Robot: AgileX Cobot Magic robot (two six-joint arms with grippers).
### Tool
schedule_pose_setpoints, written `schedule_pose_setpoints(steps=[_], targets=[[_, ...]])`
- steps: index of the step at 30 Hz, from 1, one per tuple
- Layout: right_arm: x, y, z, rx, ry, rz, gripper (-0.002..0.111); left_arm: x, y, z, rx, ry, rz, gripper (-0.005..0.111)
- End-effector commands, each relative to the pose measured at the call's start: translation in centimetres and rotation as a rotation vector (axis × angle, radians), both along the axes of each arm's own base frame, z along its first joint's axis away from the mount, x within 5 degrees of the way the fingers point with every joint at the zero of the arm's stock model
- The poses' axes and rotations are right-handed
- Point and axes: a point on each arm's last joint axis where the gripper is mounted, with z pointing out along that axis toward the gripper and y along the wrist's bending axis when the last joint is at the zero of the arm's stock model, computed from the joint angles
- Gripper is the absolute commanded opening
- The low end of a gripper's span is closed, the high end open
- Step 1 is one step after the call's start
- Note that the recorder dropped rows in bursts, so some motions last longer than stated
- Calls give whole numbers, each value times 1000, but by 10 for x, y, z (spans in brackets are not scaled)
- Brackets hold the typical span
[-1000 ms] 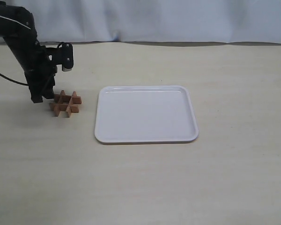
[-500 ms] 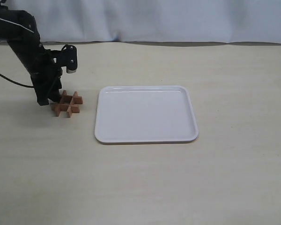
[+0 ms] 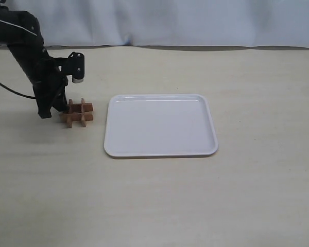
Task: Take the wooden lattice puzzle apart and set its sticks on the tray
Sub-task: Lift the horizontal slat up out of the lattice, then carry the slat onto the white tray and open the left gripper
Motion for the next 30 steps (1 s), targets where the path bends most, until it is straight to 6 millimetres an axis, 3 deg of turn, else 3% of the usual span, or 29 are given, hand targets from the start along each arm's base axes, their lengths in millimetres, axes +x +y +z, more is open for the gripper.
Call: schedule_pose_setpoints(steps=[1, 6, 14, 20, 24, 30], targets=[[0, 0, 1, -4, -14, -4, 4, -2, -3, 0, 0, 19, -8, 0], [0, 0, 1, -4, -14, -4, 4, -3, -3, 10, -3, 6, -9, 0], [0, 0, 1, -4, -14, -4, 4, -7, -3, 48, -24, -65, -7, 0], [0, 0, 1, -4, -14, -4, 4, -9, -16, 66, -191, -88, 67, 0], [0, 0, 1, -4, -14, -4, 4, -17, -42, 67, -206, -67, -8, 0], [0, 0, 1, -4, -14, -4, 4, -37, -109, 60, -212, -97, -179, 0]])
